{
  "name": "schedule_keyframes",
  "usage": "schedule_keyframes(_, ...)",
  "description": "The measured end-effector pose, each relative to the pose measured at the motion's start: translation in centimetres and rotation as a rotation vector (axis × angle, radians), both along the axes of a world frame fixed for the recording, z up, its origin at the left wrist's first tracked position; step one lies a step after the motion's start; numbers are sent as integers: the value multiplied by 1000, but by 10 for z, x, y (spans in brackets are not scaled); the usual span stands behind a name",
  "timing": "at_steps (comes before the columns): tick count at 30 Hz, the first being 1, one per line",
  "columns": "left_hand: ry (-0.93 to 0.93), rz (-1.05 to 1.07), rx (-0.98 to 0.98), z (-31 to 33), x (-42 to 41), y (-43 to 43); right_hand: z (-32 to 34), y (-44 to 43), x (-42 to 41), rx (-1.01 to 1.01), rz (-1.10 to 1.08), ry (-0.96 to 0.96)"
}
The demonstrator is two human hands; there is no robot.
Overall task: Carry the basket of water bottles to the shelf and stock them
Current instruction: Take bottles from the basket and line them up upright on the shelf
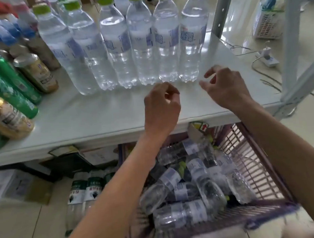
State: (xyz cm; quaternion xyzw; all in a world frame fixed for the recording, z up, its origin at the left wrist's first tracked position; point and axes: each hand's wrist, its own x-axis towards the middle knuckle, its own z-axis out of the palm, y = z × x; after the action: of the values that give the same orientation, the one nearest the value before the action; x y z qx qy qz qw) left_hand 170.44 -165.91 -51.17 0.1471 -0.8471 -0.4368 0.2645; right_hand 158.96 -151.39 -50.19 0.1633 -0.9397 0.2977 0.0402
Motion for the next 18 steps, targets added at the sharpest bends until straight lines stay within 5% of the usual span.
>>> schedule_keyframes(4,-76,-448,-205,-12,72,20,-6,24,67,-240,52,44)
schedule_keyframes(9,-839,-570,-429,-87,113,-15,-31,49,118,-346,208,-12)
schedule_keyframes(15,-1054,-495,-345,-169,105,-23,-112,31,106,622,446,-588)
schedule_keyframes(18,-1133,-465,-444,-201,100,-9,-150,21,105,774,398,-615)
